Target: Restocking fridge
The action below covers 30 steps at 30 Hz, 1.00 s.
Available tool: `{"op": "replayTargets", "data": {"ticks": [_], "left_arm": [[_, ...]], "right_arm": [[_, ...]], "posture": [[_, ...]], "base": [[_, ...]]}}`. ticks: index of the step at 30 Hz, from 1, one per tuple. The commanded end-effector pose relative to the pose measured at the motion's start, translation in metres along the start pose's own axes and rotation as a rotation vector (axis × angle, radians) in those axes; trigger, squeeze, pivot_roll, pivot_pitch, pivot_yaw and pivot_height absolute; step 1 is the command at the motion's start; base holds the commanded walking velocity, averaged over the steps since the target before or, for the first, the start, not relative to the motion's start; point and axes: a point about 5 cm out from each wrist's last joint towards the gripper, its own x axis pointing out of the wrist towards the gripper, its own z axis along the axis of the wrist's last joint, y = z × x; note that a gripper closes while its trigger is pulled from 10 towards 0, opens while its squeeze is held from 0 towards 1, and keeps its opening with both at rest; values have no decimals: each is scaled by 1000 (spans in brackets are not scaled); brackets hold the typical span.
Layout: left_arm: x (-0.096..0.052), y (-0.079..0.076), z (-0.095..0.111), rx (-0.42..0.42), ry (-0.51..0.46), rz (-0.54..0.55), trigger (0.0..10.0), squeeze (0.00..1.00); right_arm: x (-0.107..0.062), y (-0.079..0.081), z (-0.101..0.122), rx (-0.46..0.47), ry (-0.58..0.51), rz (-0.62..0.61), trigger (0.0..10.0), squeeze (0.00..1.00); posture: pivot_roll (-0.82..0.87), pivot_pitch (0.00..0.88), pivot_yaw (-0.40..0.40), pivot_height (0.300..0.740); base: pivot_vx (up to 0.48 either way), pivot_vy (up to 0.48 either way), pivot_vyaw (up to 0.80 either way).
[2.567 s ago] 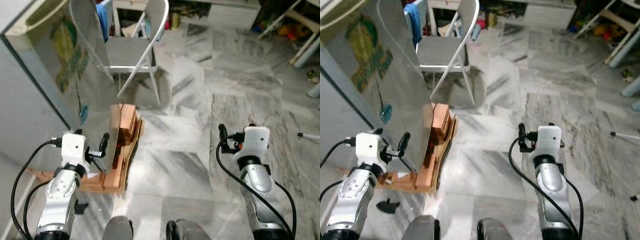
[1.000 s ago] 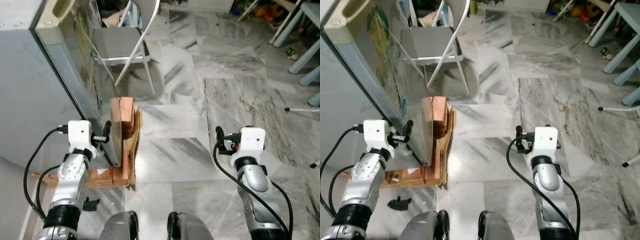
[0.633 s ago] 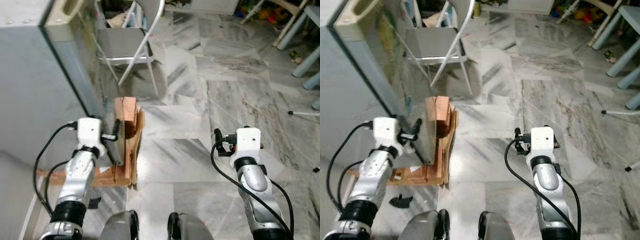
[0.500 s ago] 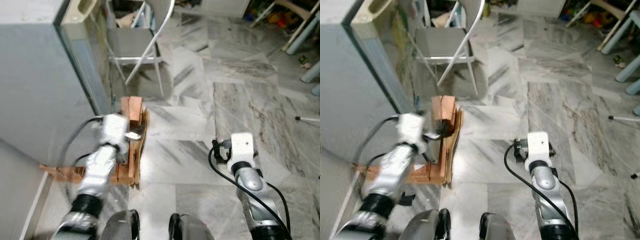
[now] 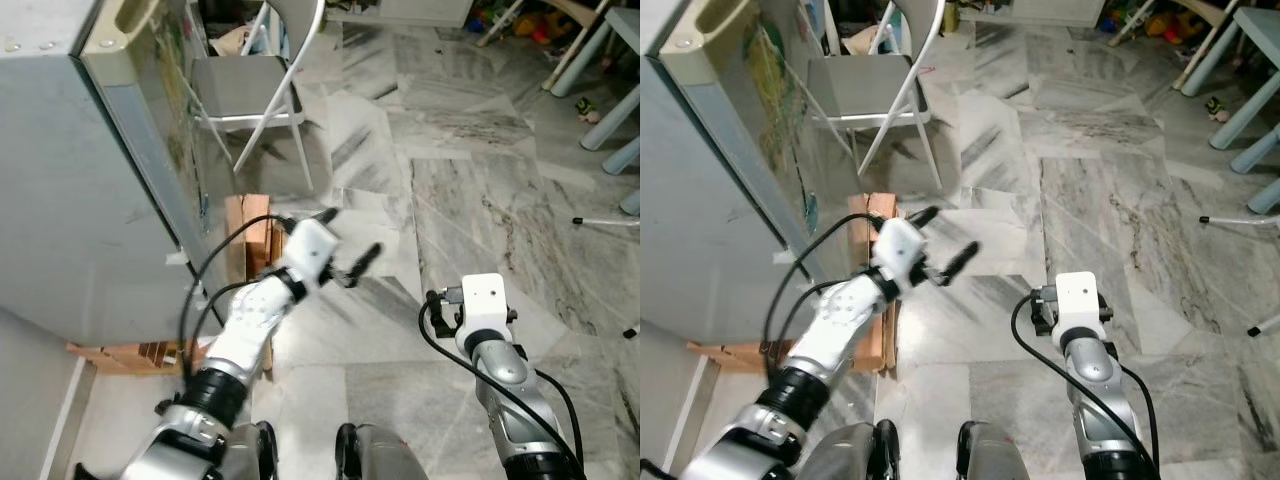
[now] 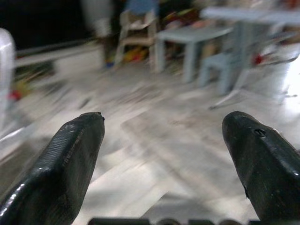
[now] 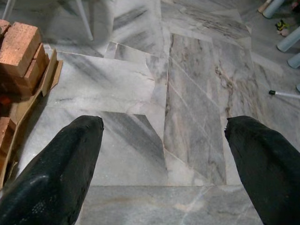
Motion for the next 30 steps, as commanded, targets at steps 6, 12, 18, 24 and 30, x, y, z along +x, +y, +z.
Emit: {"op": "replayTargets", "data": {"ticks": [6, 12, 18, 24, 30], "left_arm": [[-49, 40, -21, -22, 87, 215, 10000, 0], [-70, 62, -12, 16, 59, 380, 10000, 0], [-81, 87, -10, -7, 58, 590, 10000, 0], [-86, 94, -11, -22, 58, 664, 10000, 0], [-93, 97, -11, -12, 84, 672, 10000, 0]], "right_arm": [[-1, 1, -6, 12, 25, 13, 10000, 0], [-1, 1, -7, 4, 34, 32, 10000, 0], [0, 2, -8, -5, 40, 47, 10000, 0], [0, 3, -8, -12, 41, 52, 10000, 0], [0, 3, -8, -14, 42, 58, 10000, 0]], "posture": [[35, 132, -44, 740], [45, 135, -56, 740], [42, 132, -56, 740], [40, 129, -58, 740], [44, 124, -54, 740]], "base": [[0, 0, 0], [0, 0, 0], [0, 0, 0], [0, 0, 0], [0, 0, 0]]}}
